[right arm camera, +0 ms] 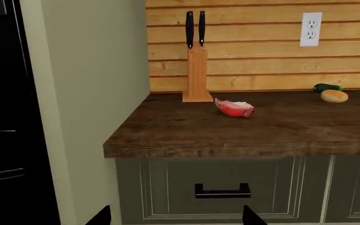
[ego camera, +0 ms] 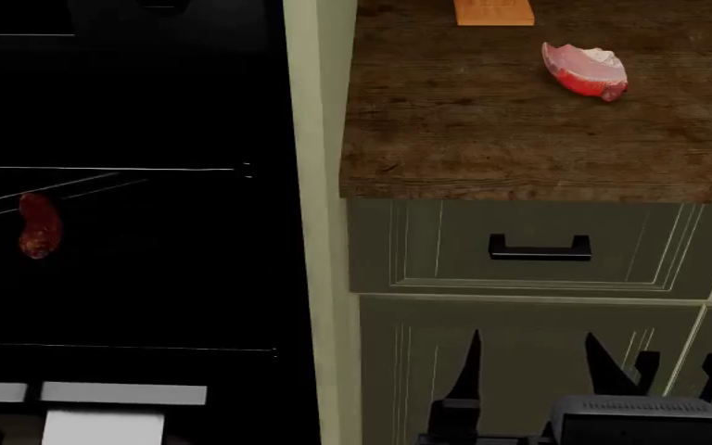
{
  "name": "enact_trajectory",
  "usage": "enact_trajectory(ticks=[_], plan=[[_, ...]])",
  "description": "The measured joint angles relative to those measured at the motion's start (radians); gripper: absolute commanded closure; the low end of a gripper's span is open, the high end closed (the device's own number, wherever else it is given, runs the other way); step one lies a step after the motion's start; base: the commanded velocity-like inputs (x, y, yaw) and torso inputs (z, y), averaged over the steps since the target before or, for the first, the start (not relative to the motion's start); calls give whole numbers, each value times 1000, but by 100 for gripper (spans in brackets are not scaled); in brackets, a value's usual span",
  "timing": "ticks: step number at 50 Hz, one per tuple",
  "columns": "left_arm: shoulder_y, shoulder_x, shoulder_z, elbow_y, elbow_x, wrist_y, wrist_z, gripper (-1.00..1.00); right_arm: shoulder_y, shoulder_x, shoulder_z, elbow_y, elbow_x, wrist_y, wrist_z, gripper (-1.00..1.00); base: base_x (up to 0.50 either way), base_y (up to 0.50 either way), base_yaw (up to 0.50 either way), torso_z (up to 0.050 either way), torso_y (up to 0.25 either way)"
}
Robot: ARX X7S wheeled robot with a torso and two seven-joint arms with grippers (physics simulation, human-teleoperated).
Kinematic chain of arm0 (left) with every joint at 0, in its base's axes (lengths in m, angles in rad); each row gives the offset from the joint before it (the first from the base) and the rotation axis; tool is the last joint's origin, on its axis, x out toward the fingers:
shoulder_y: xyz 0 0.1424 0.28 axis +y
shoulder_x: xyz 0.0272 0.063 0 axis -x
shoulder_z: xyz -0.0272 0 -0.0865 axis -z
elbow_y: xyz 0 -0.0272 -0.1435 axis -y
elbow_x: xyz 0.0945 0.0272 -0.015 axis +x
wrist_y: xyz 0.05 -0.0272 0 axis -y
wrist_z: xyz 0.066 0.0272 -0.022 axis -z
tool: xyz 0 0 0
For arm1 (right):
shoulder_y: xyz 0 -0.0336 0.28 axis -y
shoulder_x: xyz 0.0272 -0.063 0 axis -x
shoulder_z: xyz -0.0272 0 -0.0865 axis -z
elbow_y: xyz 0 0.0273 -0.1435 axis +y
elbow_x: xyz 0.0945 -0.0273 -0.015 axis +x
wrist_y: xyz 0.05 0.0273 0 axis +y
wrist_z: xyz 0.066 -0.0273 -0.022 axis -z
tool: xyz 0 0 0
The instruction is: Open the oven door
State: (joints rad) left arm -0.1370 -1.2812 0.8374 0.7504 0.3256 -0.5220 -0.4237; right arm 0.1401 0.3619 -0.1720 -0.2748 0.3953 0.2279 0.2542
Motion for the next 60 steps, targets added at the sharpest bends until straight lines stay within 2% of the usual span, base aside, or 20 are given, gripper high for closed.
enact_trajectory(ticks=[23,44,60], plan=[[108,12,34,-16,15,33,-161,100,0,0,-7,8,2,-11,2,-100,4,-1,-4,0,0],[163,25,48,5,56,-13,-200,100,-4,2,-9,10,7,-20,5,-100,4,-3,-6,0,0],[251,35,87,7,16,20,-337,100,-2,2,-12,17,11,-28,5,-100,5,-3,-6,0,0]])
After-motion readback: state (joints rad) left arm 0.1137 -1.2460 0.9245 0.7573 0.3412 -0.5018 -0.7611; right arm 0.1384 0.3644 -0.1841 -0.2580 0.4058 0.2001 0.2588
